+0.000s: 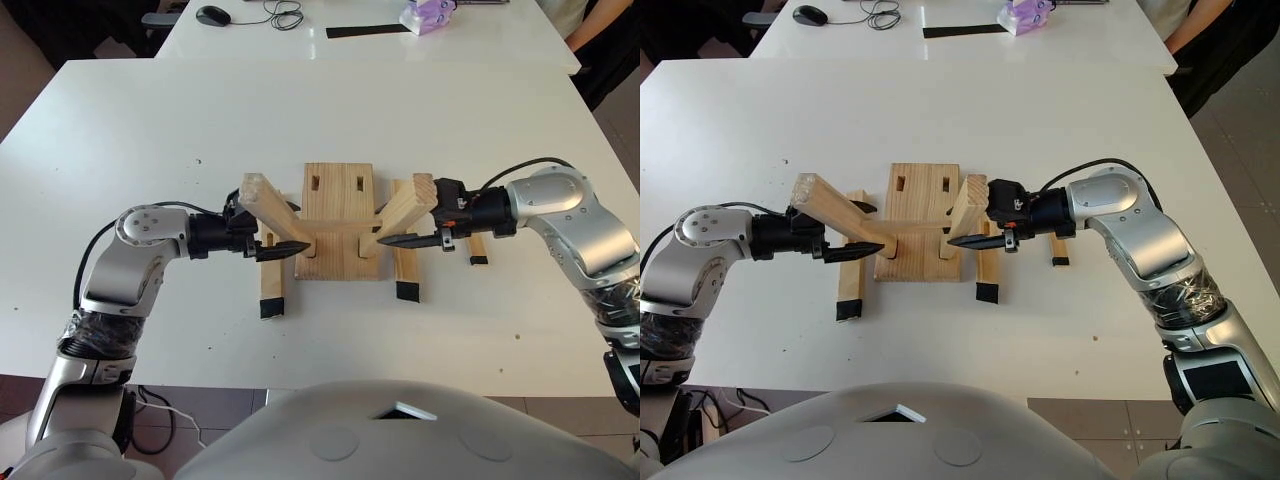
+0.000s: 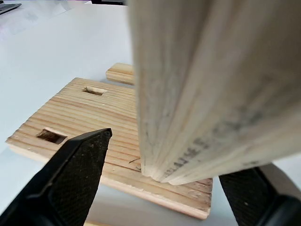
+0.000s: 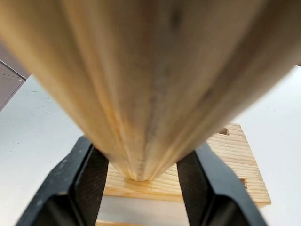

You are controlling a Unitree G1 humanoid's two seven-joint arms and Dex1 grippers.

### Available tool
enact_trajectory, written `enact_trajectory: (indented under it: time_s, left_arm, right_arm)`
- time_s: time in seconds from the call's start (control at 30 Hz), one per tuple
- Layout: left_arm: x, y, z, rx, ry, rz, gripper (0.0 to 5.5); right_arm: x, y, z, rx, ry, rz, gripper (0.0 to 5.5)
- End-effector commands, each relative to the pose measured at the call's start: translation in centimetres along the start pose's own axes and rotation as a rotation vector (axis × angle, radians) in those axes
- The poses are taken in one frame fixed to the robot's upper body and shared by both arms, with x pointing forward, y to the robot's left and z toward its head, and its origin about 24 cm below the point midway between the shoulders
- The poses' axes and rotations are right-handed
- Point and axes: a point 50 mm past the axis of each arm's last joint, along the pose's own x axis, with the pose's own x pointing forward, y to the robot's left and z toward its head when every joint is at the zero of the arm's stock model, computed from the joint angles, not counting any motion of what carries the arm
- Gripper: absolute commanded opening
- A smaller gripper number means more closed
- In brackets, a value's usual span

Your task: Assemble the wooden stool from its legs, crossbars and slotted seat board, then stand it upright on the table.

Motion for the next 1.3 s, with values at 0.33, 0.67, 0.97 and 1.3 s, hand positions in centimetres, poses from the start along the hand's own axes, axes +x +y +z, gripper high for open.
enact_trajectory:
  time_s: [0.33, 0.67, 0.97, 1.3]
  left_arm:
    - [-2.8, 0.1, -0.7, 0.054, 0.126, -0.069, 3.75]
    - [-2.6, 0.4, -0.7, 0.120, 0.103, -0.023, 3.75]
    - [-1.6, -1.7, -0.5, 0.138, 0.086, -0.079, 3.75]
    - [-0.3, -2.8, -0.1, 0.130, 0.038, -0.076, 3.75]
  right_arm:
    - [1.6, 2.0, -2.9, 0.104, 0.099, 0.076, 2.40]
    - [1.5, 1.8, -2.9, 0.103, 0.110, 0.067, 3.82]
    - [1.5, 0.4, -2.3, 0.084, 0.060, -0.077, 5.26]
    - [-0.6, -0.1, -3.0, 0.093, 0.094, -0.247, 5.38]
